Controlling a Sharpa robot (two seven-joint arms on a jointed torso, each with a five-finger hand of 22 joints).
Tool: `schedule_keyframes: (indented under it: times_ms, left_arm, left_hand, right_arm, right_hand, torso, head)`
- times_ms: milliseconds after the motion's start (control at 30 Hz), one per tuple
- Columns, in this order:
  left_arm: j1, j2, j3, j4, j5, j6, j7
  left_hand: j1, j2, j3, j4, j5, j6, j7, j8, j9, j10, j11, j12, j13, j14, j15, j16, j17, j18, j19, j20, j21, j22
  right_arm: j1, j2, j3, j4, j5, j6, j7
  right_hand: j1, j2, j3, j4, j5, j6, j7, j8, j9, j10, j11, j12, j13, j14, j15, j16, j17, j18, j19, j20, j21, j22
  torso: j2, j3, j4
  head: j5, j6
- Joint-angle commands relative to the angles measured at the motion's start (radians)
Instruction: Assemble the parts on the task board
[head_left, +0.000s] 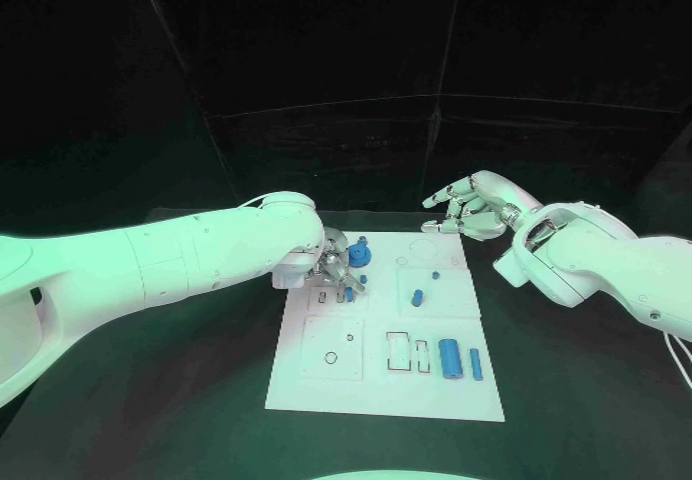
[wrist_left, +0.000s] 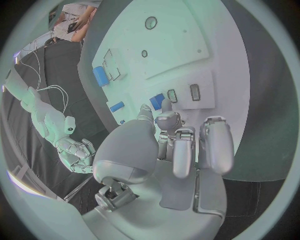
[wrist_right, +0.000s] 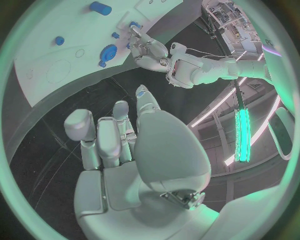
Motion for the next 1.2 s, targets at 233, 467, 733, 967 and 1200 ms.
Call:
schedule_keyframes:
  times_ms: [233,467,733,967,1200]
  left_arm:
    - [0.001,0.002,-0.001,-0.003,-0.006,0.025,-0.006]
    - [0.000,0.003,-0.001,-0.006,-0.006,0.020,-0.006]
    - [0.000,0.003,-0.002,-0.003,-0.001,0.012,-0.004]
    - [0.000,-0.003,-0.001,0.002,0.077,-0.018,0.008]
    - [0.000,-0.027,-0.002,0.017,0.140,-0.072,0.016]
  left_hand:
    - [0.013,-0.003,0.002,-0.008,-0.003,-0.009,0.001,0.008,0.003,0.001,-0.007,0.004,0.001,0.104,-0.005,0.006,0.263,-0.008,0.016,0.003,0.005,0.001]
    - [0.044,0.011,0.024,-0.025,-0.003,-0.011,0.000,0.013,0.011,0.003,-0.009,0.005,0.000,0.104,-0.006,0.006,0.263,-0.008,0.014,0.002,0.004,0.001]
    - [0.174,0.044,0.123,-0.111,-0.002,-0.028,-0.011,0.009,0.019,-0.001,-0.019,-0.002,-0.007,0.104,-0.015,0.006,0.263,-0.007,0.011,-0.005,0.002,0.000]
    - [0.236,0.032,0.293,-0.176,0.001,-0.043,0.000,-0.002,0.022,-0.006,-0.017,-0.020,-0.021,0.104,-0.010,0.006,0.263,0.001,-0.004,-0.006,-0.027,-0.034]
    - [0.138,-0.070,0.560,-0.182,0.002,-0.041,-0.004,0.014,0.047,0.000,-0.014,-0.026,-0.033,0.104,-0.005,0.006,0.263,0.004,-0.006,-0.003,-0.036,-0.036]
  right_arm:
    - [0.002,0.003,0.001,0.000,0.004,-0.009,0.005]
    - [0.002,0.005,0.001,-0.001,0.004,-0.008,0.005]
    - [0.002,0.006,0.001,-0.001,0.004,-0.008,0.005]
    - [0.002,0.007,0.001,-0.003,0.004,-0.007,0.004]
    - [0.002,0.008,0.001,-0.006,0.004,-0.005,0.002]
  right_hand:
    - [0.012,-0.001,0.001,0.003,0.005,0.005,-0.001,0.006,0.001,0.005,-0.005,0.007,0.001,0.001,-0.009,-0.006,-0.001,0.017,-0.001,-0.001,-0.004,-0.002]
    - [0.013,-0.001,0.001,0.003,0.006,0.006,-0.001,0.006,0.001,0.005,-0.005,0.007,0.001,0.001,-0.009,-0.008,-0.003,0.017,-0.001,-0.001,-0.006,-0.003]
    - [0.013,-0.001,0.001,0.003,0.006,0.006,-0.001,0.006,0.001,0.005,-0.005,0.007,0.001,0.001,-0.009,-0.008,-0.003,0.017,-0.001,-0.001,-0.006,-0.003]
    - [0.014,0.000,0.001,0.003,0.007,0.006,-0.001,0.006,0.001,0.005,-0.005,0.007,0.000,0.001,-0.010,-0.009,-0.005,0.017,-0.001,-0.001,-0.006,-0.004]
    - [0.014,0.000,0.001,0.003,0.008,0.006,-0.001,0.007,0.001,0.005,-0.006,0.006,-0.001,0.001,-0.010,-0.010,-0.005,0.017,-0.001,-0.001,-0.007,-0.004]
  torso:
    - [0.000,-0.0006,0.0006]
    - [0.000,0.0001,0.0002]
    - [0.000,-0.0003,0.0006]
    - [-0.001,0.0001,0.0021]
    - [0.000,-0.0001,0.0027]
  head:
    - [-0.001,-0.001]
    - [-0.001,-0.003]
    - [-0.001,-0.005]
    - [-0.002,-0.008]
    - [-0.001,-0.009]
